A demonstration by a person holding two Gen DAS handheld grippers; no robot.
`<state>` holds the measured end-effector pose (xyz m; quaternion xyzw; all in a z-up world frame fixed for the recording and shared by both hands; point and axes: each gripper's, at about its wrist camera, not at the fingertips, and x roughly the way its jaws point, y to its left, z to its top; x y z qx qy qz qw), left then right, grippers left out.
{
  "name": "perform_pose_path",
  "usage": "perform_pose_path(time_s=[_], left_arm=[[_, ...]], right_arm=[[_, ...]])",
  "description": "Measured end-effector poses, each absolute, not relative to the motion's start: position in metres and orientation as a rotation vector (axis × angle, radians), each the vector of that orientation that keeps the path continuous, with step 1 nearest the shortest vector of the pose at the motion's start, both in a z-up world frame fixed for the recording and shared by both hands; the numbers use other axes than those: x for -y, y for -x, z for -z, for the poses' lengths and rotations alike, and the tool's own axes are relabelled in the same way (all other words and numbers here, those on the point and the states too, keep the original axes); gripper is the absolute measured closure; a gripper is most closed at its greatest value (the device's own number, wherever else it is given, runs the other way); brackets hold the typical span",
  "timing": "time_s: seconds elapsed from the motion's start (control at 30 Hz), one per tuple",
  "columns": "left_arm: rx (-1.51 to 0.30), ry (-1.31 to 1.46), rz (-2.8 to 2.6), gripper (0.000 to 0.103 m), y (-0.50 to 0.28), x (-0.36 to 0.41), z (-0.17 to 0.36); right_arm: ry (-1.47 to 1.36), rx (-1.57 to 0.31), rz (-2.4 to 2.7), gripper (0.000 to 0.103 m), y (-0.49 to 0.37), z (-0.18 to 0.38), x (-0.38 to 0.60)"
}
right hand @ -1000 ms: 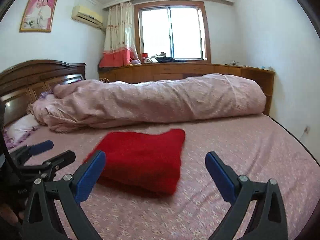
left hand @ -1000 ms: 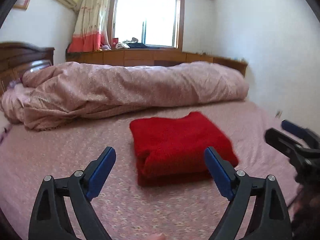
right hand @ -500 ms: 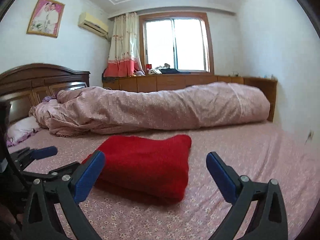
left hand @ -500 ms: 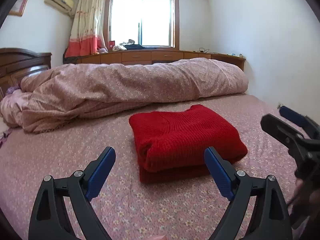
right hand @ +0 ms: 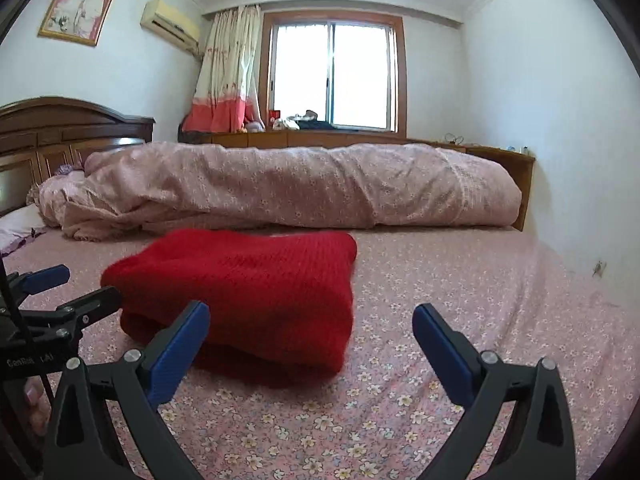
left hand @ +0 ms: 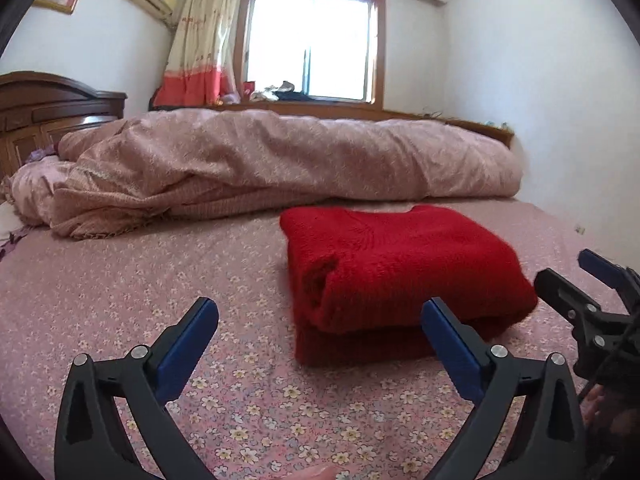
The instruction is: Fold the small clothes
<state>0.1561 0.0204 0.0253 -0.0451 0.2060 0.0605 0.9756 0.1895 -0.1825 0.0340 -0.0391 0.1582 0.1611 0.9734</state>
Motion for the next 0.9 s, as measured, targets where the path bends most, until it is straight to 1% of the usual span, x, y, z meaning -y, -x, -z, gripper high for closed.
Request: perform_pose_path(time_s=[0.13, 0.37, 0.57, 0.9], left_arm=[[-0.407, 0.085, -0.117, 0.005, -0.154, -0.019, -0.026], [-0.395, 0.165, -0.095, 0.005, -0.150, -0.034, -0.026], [-0.403, 0.111, -0.104, 0.005, -0.152, -0.023, -0.027], [-0.413, 0.109, -0.106, 0.005, -0.152, -0.022, -0.026]], right_arm=[[0.093, -0.313, -0.361, 0.000, -0.190, -0.034, 0.179], [0.110, -0.330, -0.388, 0.000, -0.190, -0.032, 0.172], [0.120, -0.328, -0.398, 0.000, -0.189, -0.032, 0.167], [0.107, -0.345, -0.404, 0.000, -0.192, -0.031, 0.169]])
